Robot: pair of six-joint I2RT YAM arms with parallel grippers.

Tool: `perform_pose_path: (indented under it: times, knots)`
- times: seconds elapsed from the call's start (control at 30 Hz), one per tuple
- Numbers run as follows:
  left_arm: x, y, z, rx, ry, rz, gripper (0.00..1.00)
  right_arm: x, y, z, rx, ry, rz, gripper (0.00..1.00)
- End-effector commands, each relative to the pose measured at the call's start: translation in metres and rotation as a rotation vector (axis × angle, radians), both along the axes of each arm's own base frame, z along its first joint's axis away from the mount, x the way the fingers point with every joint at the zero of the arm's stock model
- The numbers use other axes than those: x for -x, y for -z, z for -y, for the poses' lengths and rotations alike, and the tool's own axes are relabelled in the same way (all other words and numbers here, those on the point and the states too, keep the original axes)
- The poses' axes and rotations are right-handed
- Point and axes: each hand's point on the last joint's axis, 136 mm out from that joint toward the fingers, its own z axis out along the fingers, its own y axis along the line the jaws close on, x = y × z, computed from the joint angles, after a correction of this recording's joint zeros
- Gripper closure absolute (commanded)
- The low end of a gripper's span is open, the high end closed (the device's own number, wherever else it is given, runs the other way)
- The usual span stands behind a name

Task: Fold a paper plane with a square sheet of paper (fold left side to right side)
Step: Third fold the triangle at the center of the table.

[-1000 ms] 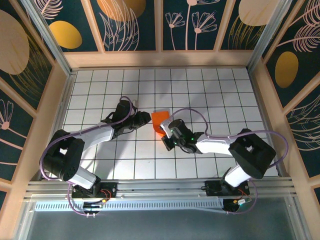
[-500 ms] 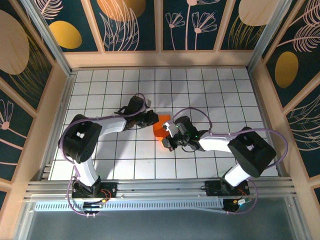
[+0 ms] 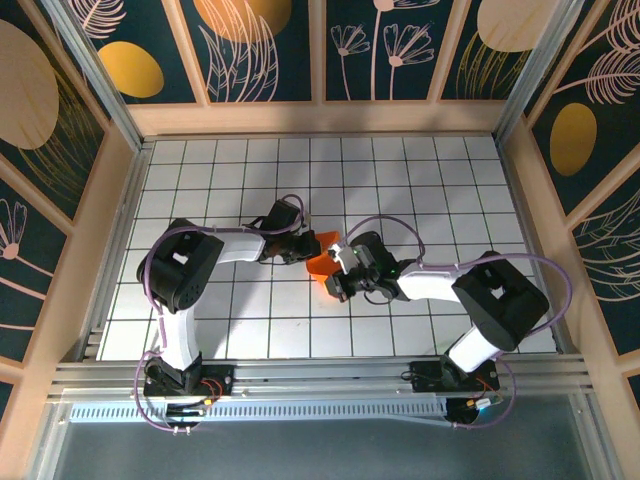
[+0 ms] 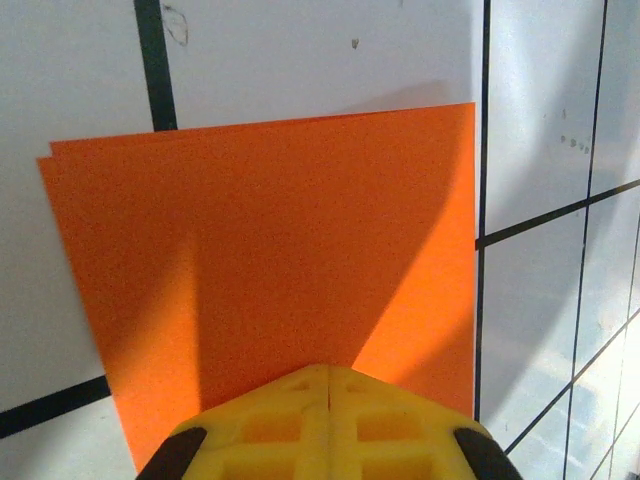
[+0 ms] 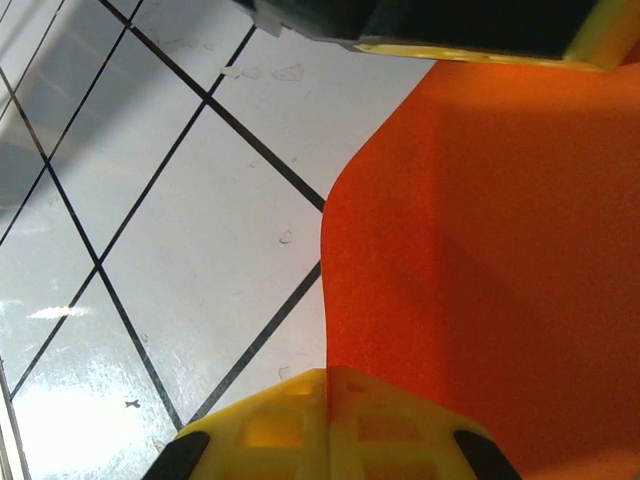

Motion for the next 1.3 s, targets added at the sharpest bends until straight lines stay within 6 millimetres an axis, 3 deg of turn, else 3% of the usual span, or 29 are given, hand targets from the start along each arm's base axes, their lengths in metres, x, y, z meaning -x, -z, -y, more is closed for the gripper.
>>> perform_pose_path:
  times: [0.0,0.3,0.67,1.27]
  knots:
    - [0.009,0.026,-0.014,-0.092,-0.004,-0.032,0.98,-0.006,0.001,0.002,0.01,0.028,-0.028,1.0]
    - [0.012,0.041,-0.02,-0.135,-0.007,-0.049,1.0,-0.024,0.006,0.01,0.086,0.096,-0.035,1.0]
    - [0.012,0.043,-0.021,-0.145,-0.008,-0.051,1.0,-0.039,0.012,0.02,0.134,0.158,-0.041,1.0]
    - [0.013,0.042,-0.02,-0.146,-0.001,-0.051,1.0,-0.038,0.031,0.03,0.231,0.165,-0.115,1.0]
